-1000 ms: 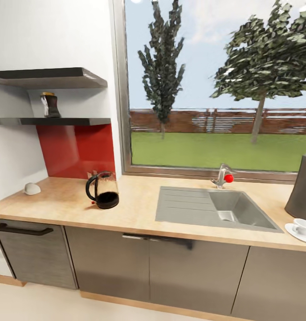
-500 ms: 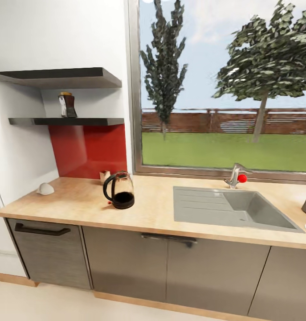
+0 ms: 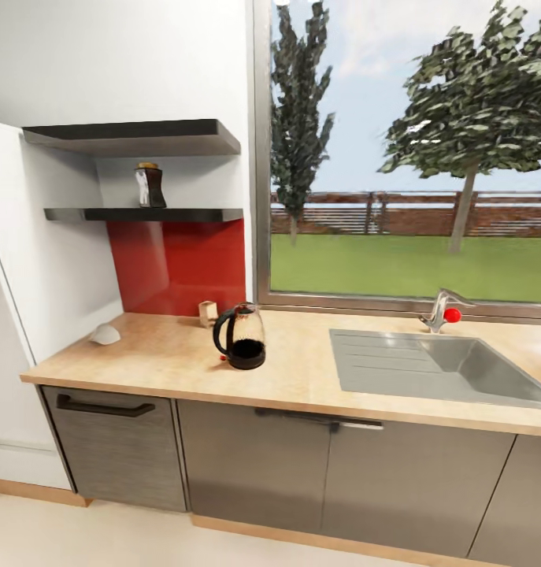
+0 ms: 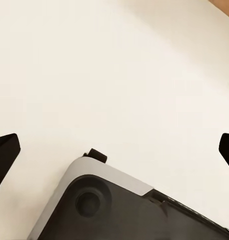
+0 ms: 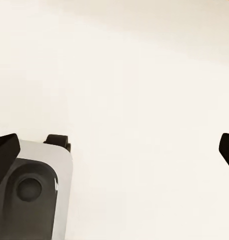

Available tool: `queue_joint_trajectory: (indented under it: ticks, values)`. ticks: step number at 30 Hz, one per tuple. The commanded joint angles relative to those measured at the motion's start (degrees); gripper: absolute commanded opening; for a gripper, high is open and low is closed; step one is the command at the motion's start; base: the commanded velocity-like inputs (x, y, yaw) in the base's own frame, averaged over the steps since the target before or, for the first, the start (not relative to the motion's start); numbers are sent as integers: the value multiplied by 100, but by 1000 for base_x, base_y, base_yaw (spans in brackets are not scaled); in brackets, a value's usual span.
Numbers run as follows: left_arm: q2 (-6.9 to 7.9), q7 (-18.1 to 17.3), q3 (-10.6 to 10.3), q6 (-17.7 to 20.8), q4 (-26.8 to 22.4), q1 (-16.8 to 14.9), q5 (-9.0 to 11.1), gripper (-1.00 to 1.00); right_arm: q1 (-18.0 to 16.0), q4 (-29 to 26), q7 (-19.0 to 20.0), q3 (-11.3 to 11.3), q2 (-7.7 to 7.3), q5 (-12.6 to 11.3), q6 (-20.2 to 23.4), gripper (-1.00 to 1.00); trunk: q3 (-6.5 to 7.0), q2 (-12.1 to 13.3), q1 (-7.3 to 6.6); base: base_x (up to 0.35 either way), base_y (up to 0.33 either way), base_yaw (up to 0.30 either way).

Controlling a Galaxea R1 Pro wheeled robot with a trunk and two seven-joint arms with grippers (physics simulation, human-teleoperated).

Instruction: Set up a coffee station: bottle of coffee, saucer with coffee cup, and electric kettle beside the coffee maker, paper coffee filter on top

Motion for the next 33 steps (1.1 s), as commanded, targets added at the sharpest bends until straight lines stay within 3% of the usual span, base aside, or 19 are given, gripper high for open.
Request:
queue_joint_trajectory:
  ticks: [1,6,14,28,33]
  values:
    - [-1,-16,39,-11,5,-5,-20,100,-10,20,24,23,-1,-36,-38,100,-9,-8,2,0,342,0]
    - [2,-13,34,7,5,-5,-10,100,-10,13,19,25,28,-26,-20,100,-9,-8,2,0,342,0]
    - [0,-17,32,-8,5,-5,-15,100,-10,-13,-60,187,255,151,66,100,-9,-8,2,0,342,0]
    - [1,-14,39,-19,5,-5,-4,100,-10,-13,-58,142,218,114,-159,100,-4,-8,2,0,342,-15]
    - [6,-11,41,-20,8,-5,20,100,-10,-7,-50,138,233,-107,-229,100,21,-8,2,0,342,-192]
